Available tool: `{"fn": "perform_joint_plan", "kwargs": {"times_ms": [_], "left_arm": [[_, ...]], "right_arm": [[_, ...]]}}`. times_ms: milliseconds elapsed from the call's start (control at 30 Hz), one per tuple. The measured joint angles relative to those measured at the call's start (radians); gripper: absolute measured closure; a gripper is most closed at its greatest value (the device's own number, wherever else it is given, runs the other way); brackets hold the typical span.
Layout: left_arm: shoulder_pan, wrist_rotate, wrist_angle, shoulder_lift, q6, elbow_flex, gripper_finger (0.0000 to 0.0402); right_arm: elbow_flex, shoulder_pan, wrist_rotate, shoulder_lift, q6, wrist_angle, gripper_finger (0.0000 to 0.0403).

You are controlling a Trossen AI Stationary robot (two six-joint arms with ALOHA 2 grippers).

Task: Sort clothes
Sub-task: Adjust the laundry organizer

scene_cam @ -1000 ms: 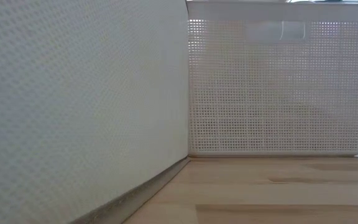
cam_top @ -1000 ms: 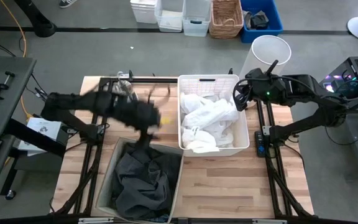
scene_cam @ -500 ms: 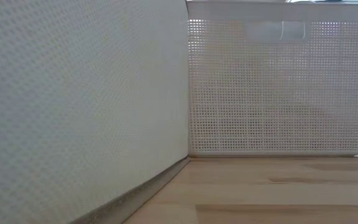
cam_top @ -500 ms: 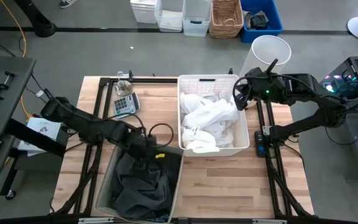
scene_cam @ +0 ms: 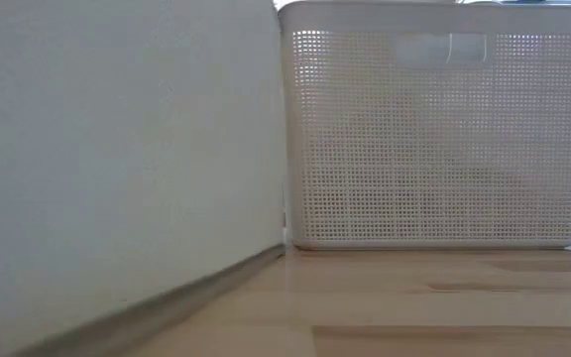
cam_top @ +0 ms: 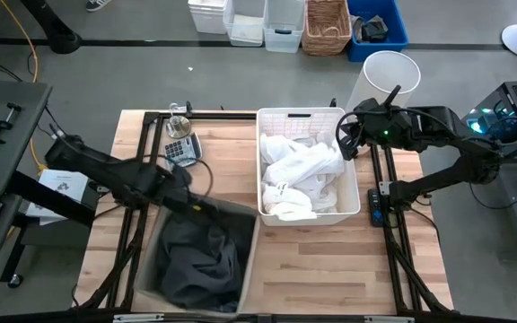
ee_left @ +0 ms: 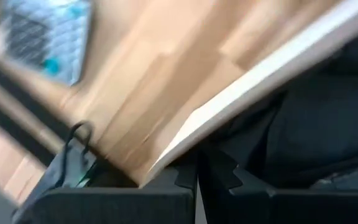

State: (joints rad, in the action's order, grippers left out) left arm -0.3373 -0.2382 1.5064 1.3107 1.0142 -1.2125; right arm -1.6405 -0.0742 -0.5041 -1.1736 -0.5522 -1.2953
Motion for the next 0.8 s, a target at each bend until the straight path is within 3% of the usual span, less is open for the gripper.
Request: {"fn": "perform_joint_plan", "kwargs": {"times_ms": [167,467,633,800], "left_arm": [[0.001,0.002,0.068,-0.073,0.144,0.011,0.0401],[0.009,0.182,0.062,-0.102,0.268,0.100,0.0401],[0.020,0.171,0.063,-0.104,0.275,0.101,0.0401],[0.057,0.097,0.065,-0.104,0.275,0.101,0.0401]], "right_arm": [[0.000,0.000,0.000,0.000,0.000,0.000,0.0403],[0.000,0.000,0.000,0.000,-0.015,0.000,0.0403],[0.000,0.000,0.008,0.000,-0.016,-0.002,0.0403],[0.000,0.000,0.008,0.000,-0.016,-0.002,0.0403]]}}
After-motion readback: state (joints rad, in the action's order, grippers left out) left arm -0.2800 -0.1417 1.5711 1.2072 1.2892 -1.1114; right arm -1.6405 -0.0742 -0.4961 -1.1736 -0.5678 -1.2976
